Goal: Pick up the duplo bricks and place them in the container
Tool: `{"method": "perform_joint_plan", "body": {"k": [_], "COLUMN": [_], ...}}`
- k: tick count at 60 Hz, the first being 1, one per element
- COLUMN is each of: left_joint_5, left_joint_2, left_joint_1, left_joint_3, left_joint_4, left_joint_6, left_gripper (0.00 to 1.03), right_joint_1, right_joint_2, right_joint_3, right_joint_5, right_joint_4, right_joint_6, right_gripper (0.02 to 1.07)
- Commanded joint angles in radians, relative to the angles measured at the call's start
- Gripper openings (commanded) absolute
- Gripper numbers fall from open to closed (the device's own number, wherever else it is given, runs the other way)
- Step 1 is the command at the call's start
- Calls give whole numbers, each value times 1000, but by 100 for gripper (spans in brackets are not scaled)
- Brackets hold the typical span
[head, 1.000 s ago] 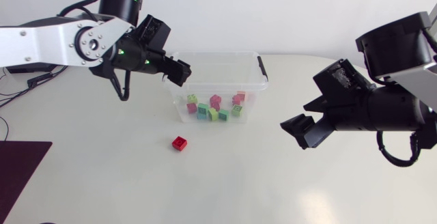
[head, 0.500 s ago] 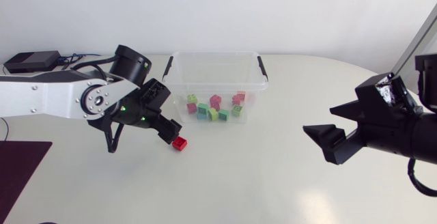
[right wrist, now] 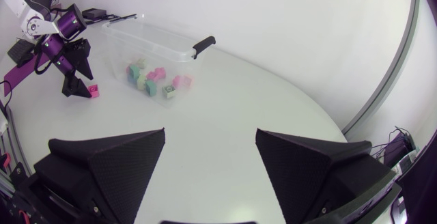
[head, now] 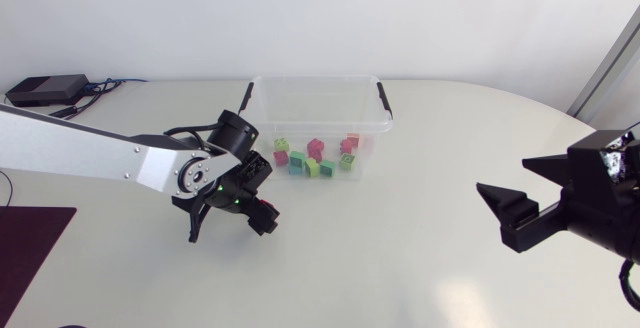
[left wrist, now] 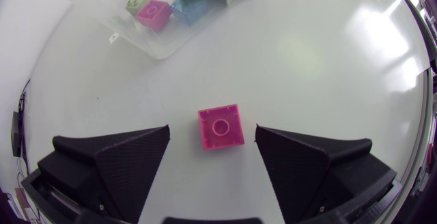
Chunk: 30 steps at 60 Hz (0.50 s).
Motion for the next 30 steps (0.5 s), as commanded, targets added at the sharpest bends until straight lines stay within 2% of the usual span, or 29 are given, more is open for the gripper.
{"method": "perform_joint_plan", "body": {"k": [1,9,17,30], "left_joint_5": [-4,-4,-4,-1], "left_joint_2": [41,75,90,34], "left_joint_1": [-14,-29,-29,-14], "left_joint_3": [-3,21,52,146], "left_joint_4": [7,7,1,-177], "left_joint_6": [-31,-59,-80,-94], "left_gripper": [73,53,25,23], "right_joint_1": [-20,-43,-59,-89], "right_joint_2": [-25,-46,-58,-97], "right_joint_3": [-30,-44,-50,-49], "right_joint_5": [-2,-8,-12,-17], "right_joint_4": [12,9,-5,-22], "right_joint_6": [-19,-36,-44,-57], "right_gripper": [98,98,98,98]}}
